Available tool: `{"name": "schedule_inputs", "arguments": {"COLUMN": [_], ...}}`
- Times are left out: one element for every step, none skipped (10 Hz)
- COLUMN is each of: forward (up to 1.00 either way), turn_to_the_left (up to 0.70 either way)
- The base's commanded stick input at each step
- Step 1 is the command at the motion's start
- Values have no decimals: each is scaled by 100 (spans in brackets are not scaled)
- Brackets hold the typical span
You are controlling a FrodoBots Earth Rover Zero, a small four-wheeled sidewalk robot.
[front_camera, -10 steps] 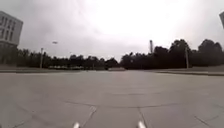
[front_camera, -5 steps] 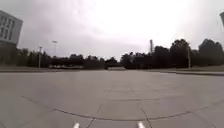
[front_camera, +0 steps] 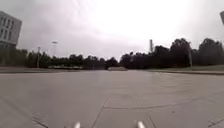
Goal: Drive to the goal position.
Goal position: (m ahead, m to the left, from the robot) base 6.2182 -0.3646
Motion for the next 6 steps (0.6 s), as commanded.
{"name": "schedule_inputs", "arguments": {"forward": [85, 85, 85, 85, 85, 85], "turn_to_the_left": [0, 0, 0, 0, 0, 0]}}
